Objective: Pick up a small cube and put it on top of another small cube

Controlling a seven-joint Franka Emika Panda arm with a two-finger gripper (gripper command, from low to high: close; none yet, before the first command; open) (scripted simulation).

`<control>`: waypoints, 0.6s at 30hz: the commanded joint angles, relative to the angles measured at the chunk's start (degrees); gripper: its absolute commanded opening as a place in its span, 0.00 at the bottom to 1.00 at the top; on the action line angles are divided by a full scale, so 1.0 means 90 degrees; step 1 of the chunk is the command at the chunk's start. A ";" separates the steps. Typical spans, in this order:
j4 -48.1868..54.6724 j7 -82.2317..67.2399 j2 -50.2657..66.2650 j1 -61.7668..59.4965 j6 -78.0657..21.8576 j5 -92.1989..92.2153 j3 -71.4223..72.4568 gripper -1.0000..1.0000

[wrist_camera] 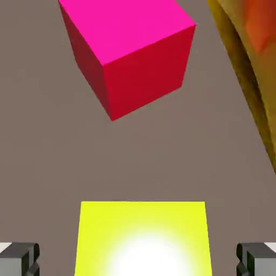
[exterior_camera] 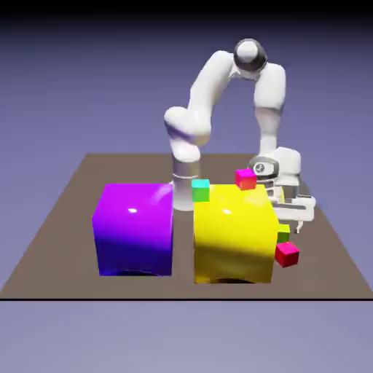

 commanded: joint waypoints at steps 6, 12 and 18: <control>-0.0183 -0.0040 0.0323 0.0922 -0.0404 0.0002 -0.0835 0.00; -0.0458 -0.0100 0.0807 0.2305 -0.1009 0.0005 -0.2087 0.00; -0.0153 0.0079 0.0693 0.3381 -0.2128 0.0430 -0.3444 0.00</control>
